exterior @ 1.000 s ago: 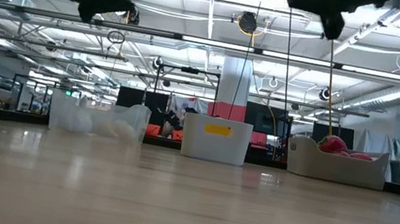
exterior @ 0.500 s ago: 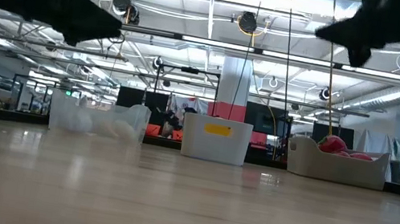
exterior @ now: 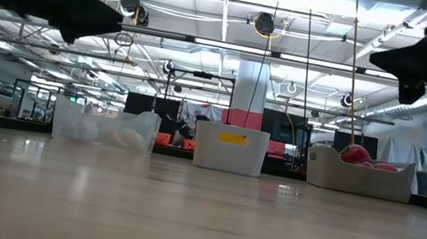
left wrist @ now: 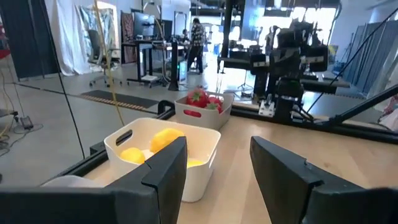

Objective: Sort produce into baskets
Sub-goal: Return to Home Position

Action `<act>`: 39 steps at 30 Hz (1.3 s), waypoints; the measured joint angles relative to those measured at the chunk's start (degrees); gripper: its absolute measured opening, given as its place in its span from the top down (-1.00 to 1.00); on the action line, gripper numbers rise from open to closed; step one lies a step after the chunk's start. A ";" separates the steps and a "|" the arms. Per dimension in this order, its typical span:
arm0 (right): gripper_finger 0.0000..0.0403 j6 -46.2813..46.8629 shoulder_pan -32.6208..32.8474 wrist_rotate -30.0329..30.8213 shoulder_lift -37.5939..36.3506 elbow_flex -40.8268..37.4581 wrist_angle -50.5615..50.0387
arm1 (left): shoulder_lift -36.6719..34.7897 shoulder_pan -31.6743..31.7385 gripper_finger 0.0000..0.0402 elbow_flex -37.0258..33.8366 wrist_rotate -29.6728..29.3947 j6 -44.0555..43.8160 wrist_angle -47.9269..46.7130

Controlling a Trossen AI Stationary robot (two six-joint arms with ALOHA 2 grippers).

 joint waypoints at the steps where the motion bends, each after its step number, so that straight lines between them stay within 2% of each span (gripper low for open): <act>1: 1.00 0.00 0.00 -0.09 -1.46 -0.85 0.00 | -0.46 0.00 0.08 0.00 0.00 0.02 -0.01; 7: 1.00 1.43 -0.11 -3.04 -7.44 -7.65 1.79 | -1.74 0.00 0.08 0.02 0.02 -0.58 0.00; 10: 1.00 0.94 -0.17 -4.70 -8.05 -7.72 1.00 | -1.70 0.00 0.08 0.02 0.04 -2.02 -0.08; 13: 1.00 -3.43 -0.17 -7.22 -8.45 -7.71 1.44 | -1.71 0.00 0.08 -0.93 0.04 -4.09 1.39; 20: 1.00 -10.27 -0.17 -7.45 -8.19 -7.64 -0.10 | -1.68 0.02 0.11 -4.63 -3.57 -8.61 2.91; 29: 1.00 -19.76 -0.17 -7.28 -8.17 -7.64 -0.10 | -1.41 0.00 0.13 -4.63 -2.73 -13.62 1.59; 39: 1.00 -20.39 -0.17 -7.21 -8.17 -7.64 -0.13 | -1.41 0.02 0.13 -4.66 -2.56 -13.47 0.37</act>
